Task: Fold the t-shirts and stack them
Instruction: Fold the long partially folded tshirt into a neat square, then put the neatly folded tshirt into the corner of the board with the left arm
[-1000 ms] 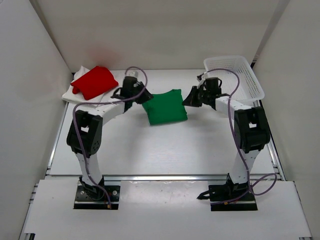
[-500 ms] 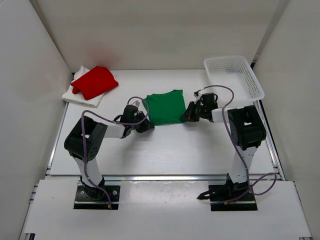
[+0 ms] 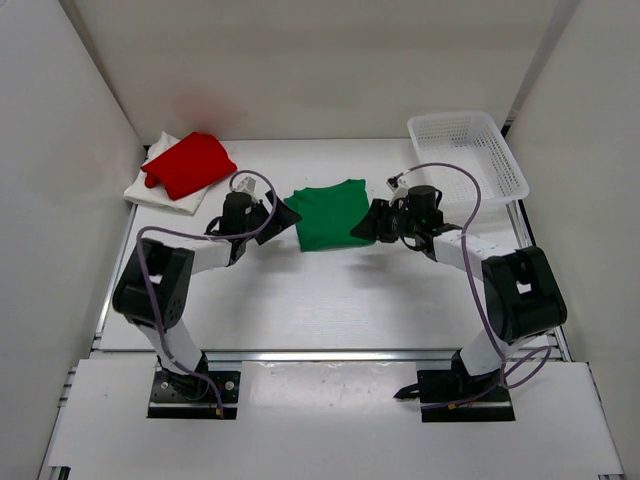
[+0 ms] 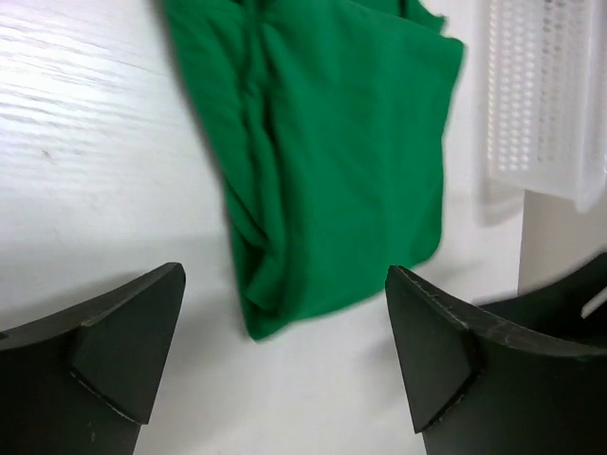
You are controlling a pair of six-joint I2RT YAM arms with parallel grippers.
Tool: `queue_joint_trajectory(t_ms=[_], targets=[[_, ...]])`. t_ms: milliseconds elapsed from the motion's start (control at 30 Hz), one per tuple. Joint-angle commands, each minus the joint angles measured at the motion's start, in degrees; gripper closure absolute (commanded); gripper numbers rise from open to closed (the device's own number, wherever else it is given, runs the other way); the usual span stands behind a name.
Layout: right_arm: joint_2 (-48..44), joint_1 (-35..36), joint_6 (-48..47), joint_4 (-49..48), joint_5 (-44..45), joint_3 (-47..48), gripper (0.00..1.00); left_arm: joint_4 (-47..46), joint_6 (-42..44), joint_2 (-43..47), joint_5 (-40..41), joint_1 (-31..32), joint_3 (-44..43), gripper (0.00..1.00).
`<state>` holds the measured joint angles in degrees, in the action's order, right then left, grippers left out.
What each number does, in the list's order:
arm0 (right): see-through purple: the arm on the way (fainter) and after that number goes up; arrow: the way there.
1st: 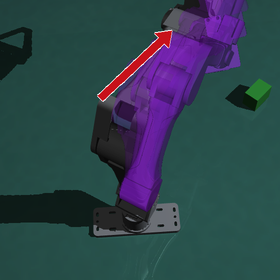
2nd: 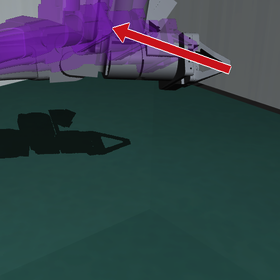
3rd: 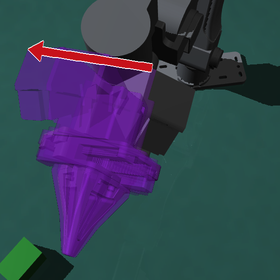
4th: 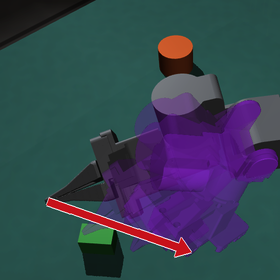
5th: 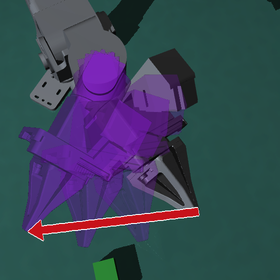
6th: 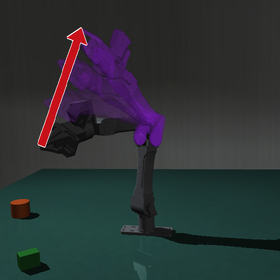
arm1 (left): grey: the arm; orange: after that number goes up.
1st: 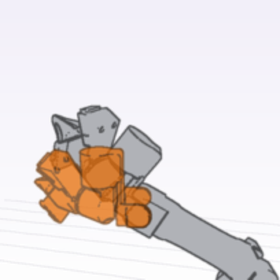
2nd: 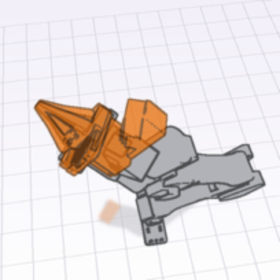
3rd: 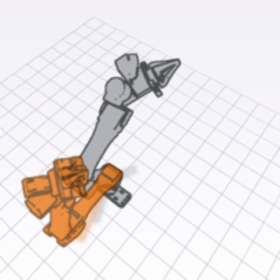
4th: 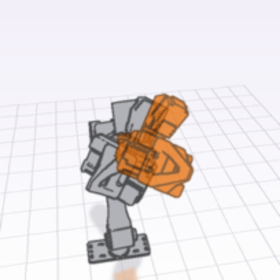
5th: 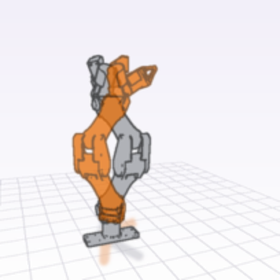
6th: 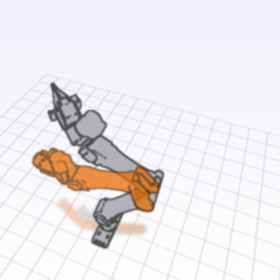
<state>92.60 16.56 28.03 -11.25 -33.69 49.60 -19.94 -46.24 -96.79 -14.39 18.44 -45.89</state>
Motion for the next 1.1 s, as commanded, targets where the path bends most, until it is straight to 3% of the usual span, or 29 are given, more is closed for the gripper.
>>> queue_joint_trajectory(t_ms=[0, 200, 367, 433, 467, 500, 633, 833, 1000, 1067], targets=[[-2.1, 0.6, -0.8, -2.0, 0.3, -4.5, 0.49, -1.6, 0.4, -6.0, -3.8, -2.3, -4.0, 0.01], [-3.6, 1.1, -0.5, -3.9, -0.3, -8.6, 0.49, -1.3, 1.9, -14.0, -6.8, -1.9, -10.0, 0.01], [-4.4, 1.8, 0.1, -5.0, -0.1, -9.3, 0.49, 2.9, 3.3, -20.5, -4.7, 1.2, -16.8, 0.02], [-5.2, 1.5, 0.4, -5.1, -0.5, -9.4, 0.49, 3.6, 3.0, -23.3, -4.9, 2.8, -20.2, 0.18], [-5.7, 1.3, 0.3, -4.7, -0.2, -9.4, 0.49, 3.3, 2.7, -23.5, -4.4, 3.6, -20.6, 0.30], [-5.9, 0.9, 0.4, -4.8, -0.4, -10.3, 0.49, 2.9, 2.6, -24.2, -4.2, 4.1, -21.7, 0.49], [-9.6, 0.3, 0.7, -4.2, -1.0, -12.7, 0.50, 3.5, 0.1, -26.4, -4.3, 5.3, -29.0, 0.97], [-16.0, -1.4, 1.3, -4.0, -0.5, -18.5, 0.51, 15.7, 0.8, -29.9, -6.9, 3.1, -52.9, 1.00], [-16.8, -2.9, 1.4, -4.4, -1.9, -21.7, 0.50, 27.4, 3.1, -31.6, -9.2, -5.1, -73.3, 1.00], [-17.0, -2.9, 1.0, -3.7, -2.3, -22.2, 0.51, 28.0, 2.2, -30.7, -10.8, -11.1, -75.7, 1.00]])
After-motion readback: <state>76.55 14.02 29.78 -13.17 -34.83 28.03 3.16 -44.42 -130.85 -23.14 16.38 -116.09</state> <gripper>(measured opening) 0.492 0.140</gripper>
